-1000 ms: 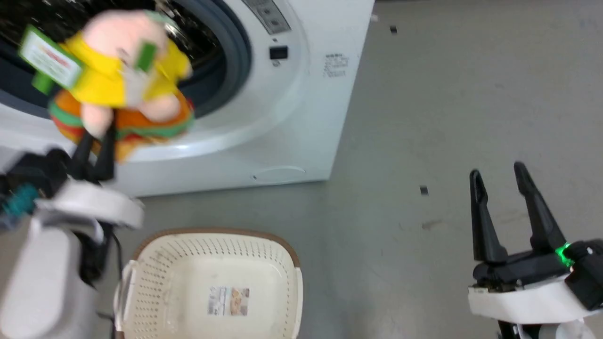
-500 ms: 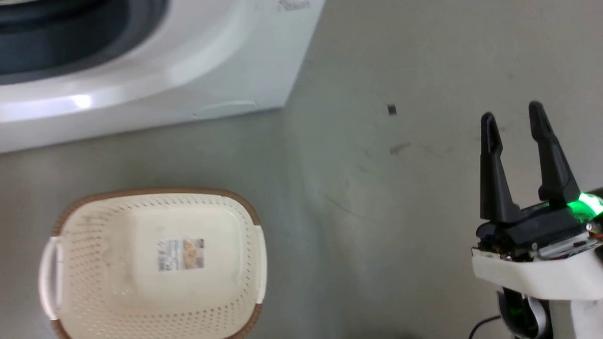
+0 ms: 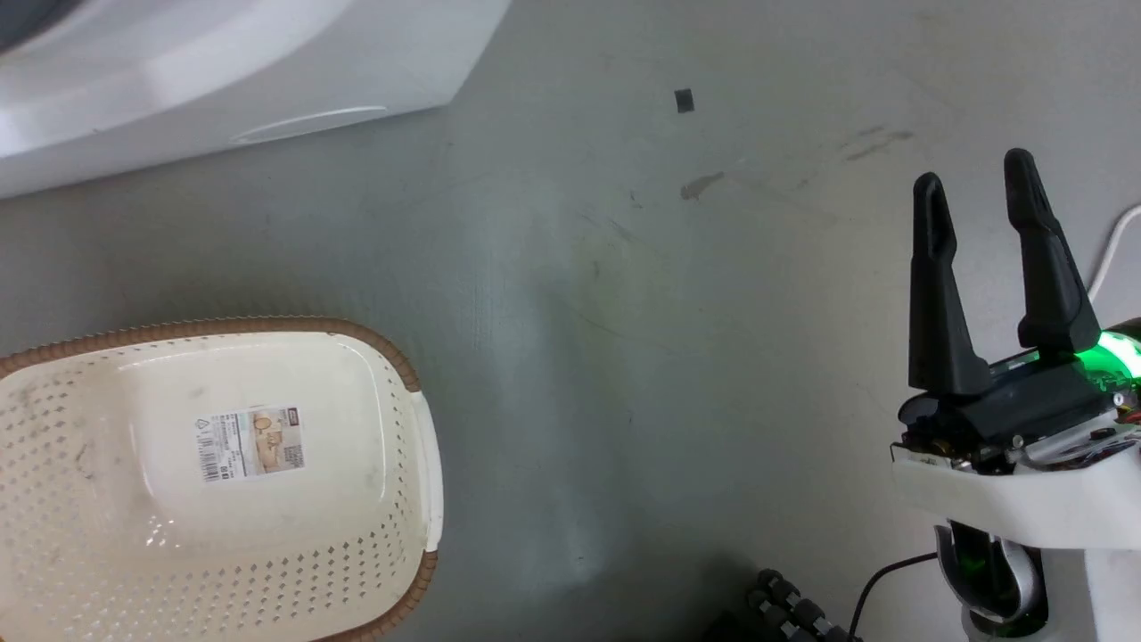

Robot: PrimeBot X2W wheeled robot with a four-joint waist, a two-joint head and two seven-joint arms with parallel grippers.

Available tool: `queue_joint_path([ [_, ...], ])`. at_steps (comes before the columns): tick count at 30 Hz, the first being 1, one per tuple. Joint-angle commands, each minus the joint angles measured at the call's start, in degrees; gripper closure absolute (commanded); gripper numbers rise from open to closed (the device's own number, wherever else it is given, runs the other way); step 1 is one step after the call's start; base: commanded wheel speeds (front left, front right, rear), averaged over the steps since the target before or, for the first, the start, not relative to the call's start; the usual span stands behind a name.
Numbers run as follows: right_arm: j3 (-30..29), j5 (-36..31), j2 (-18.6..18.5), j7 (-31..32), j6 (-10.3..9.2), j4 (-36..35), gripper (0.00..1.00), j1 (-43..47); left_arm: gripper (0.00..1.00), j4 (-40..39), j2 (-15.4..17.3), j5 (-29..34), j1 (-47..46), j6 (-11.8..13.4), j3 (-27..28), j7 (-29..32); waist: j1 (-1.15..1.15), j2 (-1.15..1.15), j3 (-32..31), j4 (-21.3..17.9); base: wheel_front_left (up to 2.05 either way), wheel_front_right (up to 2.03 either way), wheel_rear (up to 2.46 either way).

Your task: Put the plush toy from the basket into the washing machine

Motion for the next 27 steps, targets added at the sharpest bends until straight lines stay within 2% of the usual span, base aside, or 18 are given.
queue_joint_path([
  [1,0.07,0.62,-0.01,-0.25,-0.04,0.18,0.0,-1.25,1.0,0.93,-0.02,-1.34,-1.83,-0.22,-1.8,1.71,-0.01,0.0,0.73,-0.47,0.0,0.0,0.0],
  [5,0.09,0.67,-0.01,-0.25,-0.04,0.56,0.0,-1.76,1.0,2.85,0.27,-4.71,-3.06,-0.23,-5.9,4.69,-0.01,0.0,0.83,-0.29,0.0,0.0,0.0],
  [6,0.03,0.63,-0.01,-0.25,-0.04,0.69,0.0,-1.81,0.92,3.26,0.43,-5.5,-3.26,-0.23,-6.5,4.79,-0.01,0.0,0.72,-0.18,0.0,0.0,0.0],
  [7,-0.08,0.57,-0.01,-0.25,-0.04,0.79,0.0,-1.84,0.0,3.59,0.61,-5.96,-3.34,-0.23,-7.01,4.37,-0.01,0.0,0.56,-0.02,0.0,0.0,0.0],
  [17,-1.93,-1.62,-0.01,-0.25,-0.04,1.93,0.0,-0.78,0.0,6.05,-0.79,-10.21,2.38,-0.23,-10.93,-6.57,-0.01,0.0,-6.24,3.3,0.0,0.0,0.0],
  [27,-4.75,-5.27,-0.01,-0.25,-0.04,3.71,0.0,6.6,0.0,9.65,-10.18,-14.69,18.11,1.33,-10.02,-22.16,-0.01,0.0,-20.66,9.63,0.0,0.0,0.0],
])
